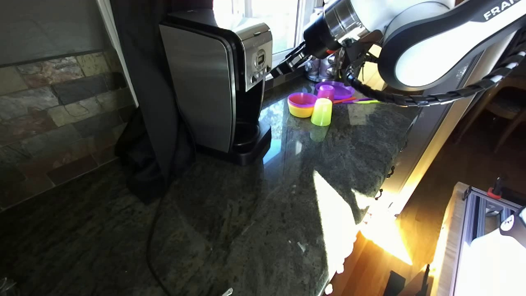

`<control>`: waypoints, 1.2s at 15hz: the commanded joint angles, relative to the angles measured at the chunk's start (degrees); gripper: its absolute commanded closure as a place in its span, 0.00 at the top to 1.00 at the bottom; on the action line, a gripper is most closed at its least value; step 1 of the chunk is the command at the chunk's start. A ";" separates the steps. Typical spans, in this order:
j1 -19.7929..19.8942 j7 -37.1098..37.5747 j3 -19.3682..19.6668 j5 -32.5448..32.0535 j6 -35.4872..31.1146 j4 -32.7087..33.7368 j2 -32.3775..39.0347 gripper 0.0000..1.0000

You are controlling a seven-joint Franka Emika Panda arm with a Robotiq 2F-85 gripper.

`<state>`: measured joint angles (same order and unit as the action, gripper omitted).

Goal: Press the second button from the left on the coffee making machine

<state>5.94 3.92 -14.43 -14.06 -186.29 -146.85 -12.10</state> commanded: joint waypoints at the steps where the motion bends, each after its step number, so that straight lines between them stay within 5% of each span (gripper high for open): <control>1: -0.57 -0.96 0.87 -0.36 -2.07 0.53 2.01 0.00; 18: -2.35 -0.95 2.02 0.27 -1.56 4.26 6.02 0.00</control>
<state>4.76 3.37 -13.38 -14.04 -186.70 -143.21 -7.29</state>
